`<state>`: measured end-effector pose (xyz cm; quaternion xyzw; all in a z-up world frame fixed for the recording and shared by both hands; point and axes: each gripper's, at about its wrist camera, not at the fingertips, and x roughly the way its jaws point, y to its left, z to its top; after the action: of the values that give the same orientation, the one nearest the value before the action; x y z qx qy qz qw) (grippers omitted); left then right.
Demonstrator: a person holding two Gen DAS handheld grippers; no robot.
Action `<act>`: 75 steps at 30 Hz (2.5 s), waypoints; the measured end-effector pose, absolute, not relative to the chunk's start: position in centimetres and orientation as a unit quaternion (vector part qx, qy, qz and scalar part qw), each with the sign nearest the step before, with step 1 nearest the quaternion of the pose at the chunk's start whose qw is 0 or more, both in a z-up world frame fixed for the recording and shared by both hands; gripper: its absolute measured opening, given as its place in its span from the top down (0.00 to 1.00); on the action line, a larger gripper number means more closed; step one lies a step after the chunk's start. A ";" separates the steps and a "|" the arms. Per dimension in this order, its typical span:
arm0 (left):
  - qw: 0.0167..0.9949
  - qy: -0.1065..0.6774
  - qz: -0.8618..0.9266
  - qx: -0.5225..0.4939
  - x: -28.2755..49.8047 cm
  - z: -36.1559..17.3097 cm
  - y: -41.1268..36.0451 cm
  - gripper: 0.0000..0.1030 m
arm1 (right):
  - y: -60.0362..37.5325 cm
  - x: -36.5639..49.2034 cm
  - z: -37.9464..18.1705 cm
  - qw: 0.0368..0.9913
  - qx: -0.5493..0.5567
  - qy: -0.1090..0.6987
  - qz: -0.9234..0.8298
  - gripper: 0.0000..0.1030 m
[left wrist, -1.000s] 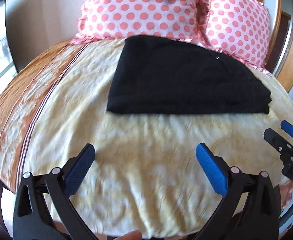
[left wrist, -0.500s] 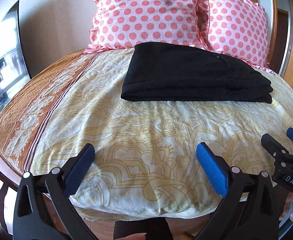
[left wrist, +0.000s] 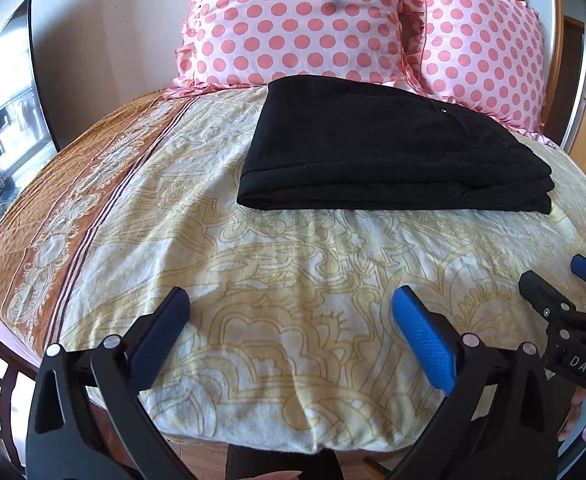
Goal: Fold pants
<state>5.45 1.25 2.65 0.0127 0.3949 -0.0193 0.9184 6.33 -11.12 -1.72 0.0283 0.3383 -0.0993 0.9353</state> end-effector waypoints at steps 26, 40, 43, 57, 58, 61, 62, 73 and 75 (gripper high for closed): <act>0.915 0.401 -0.033 0.021 5.7 2.7 1.2 0.02 | -11.1 6.2 -1.7 0.934 0.035 0.341 -0.105 0.01; 0.915 0.401 -0.033 0.020 5.7 2.7 1.2 0.02 | -11.0 6.2 -1.7 0.934 0.035 0.340 -0.105 0.01; 0.916 0.400 -0.033 0.020 5.7 2.7 1.2 0.02 | -11.0 6.2 -1.7 0.934 0.034 0.340 -0.105 0.01; 0.915 0.400 -0.033 0.020 5.8 2.7 1.2 0.02 | -10.9 6.1 -1.7 0.934 0.034 0.339 -0.106 0.01; 0.916 0.400 -0.034 0.020 5.8 2.7 1.2 0.02 | -10.9 6.2 -1.6 0.934 0.034 0.338 -0.105 0.01; 0.915 0.401 -0.034 0.020 5.8 2.7 1.2 0.02 | -10.8 6.2 -1.6 0.934 0.034 0.339 -0.106 0.01; 0.915 0.401 -0.034 0.020 5.8 2.7 1.3 0.02 | -10.8 6.1 -1.7 0.934 0.034 0.339 -0.106 0.01; 0.916 0.400 -0.034 0.020 5.8 2.6 1.2 0.02 | -10.8 6.1 -1.7 0.934 0.035 0.338 -0.107 0.01; 0.915 0.401 -0.034 0.020 5.8 2.6 1.2 0.02 | -10.8 6.1 -1.7 0.934 0.035 0.338 -0.107 0.01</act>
<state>5.80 1.24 2.59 0.0200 0.4006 -0.0340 0.9154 6.13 -10.77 -1.70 0.0349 0.3380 -0.1073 0.9344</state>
